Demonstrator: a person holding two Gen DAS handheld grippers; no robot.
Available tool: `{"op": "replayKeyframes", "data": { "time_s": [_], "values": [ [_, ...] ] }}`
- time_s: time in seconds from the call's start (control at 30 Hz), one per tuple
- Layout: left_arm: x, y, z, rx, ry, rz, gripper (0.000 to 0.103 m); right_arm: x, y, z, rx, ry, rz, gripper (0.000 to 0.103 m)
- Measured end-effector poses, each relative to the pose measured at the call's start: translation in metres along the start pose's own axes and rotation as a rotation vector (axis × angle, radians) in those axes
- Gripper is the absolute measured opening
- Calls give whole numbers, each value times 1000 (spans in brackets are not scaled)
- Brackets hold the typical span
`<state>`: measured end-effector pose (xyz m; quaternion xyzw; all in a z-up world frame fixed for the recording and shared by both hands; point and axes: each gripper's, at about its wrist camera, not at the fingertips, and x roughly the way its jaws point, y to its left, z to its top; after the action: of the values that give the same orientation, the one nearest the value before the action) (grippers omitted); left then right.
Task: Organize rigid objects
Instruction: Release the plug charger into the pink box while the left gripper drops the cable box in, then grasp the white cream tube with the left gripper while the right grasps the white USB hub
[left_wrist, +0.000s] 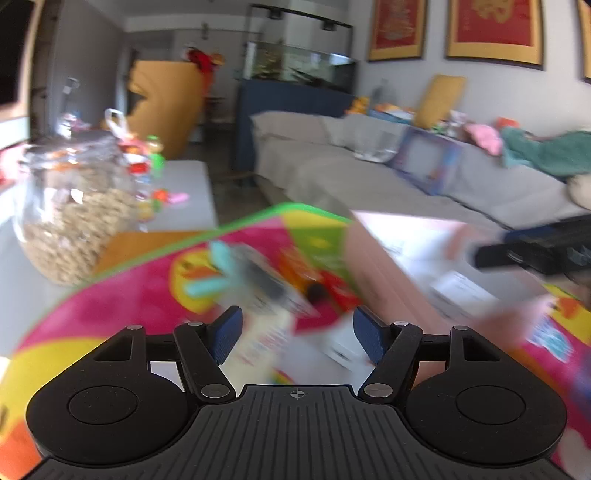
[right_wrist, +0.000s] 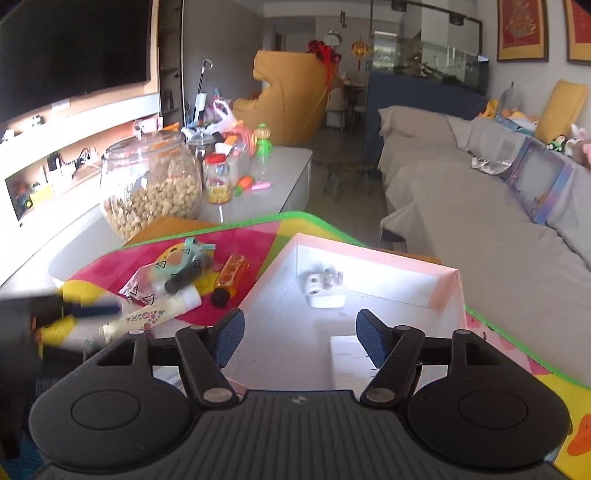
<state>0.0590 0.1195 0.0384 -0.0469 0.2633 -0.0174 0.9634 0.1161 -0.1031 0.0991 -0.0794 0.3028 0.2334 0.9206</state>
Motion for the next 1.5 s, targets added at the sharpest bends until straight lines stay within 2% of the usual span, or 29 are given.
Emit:
{"op": "replayKeyframes", "data": {
  "time_s": [0.1,0.17,0.2,0.23,0.37,0.43,0.47,0.57,0.7,0.8,0.93,0.97,1.07,1.17,1.4,1.5],
  "values": [
    [24,10,3,24,96,20,71,7,8,2,7,9,17,68],
    [34,12,-2,39,132,14,65,12,14,2,4,17,32,68],
    [36,13,-6,46,136,4,51,14,17,1,0,23,37,68],
    [35,15,-10,51,134,-7,43,15,19,1,-6,28,41,68],
    [18,23,-19,34,103,-62,36,17,40,-10,-45,49,76,67],
    [6,27,-24,21,106,-72,22,12,52,-18,-83,33,92,65],
    [-1,30,-26,12,113,-74,21,8,58,-24,-98,17,93,63],
    [-26,39,-38,-12,126,-67,21,4,80,-42,-120,-4,108,54],
    [-51,51,-55,-69,145,-47,20,17,106,-58,-123,51,147,52],
    [-62,60,-63,-108,154,-16,19,35,118,-60,-82,96,140,52],
    [-71,64,-61,-131,142,-21,19,56,120,-62,-42,110,85,52],
    [-73,62,-59,-125,132,-27,19,57,117,-64,-20,116,87,49],
    [-76,56,-50,-82,92,-35,20,51,105,-70,11,130,102,29],
    [-68,47,-35,-9,62,-36,20,38,94,-80,-15,132,81,21],
    [-11,26,-6,182,109,-45,24,-9,52,-113,-11,124,9,20],
    [12,20,2,246,172,-54,24,-22,34,-126,-8,106,-50,21]
  ]
}}
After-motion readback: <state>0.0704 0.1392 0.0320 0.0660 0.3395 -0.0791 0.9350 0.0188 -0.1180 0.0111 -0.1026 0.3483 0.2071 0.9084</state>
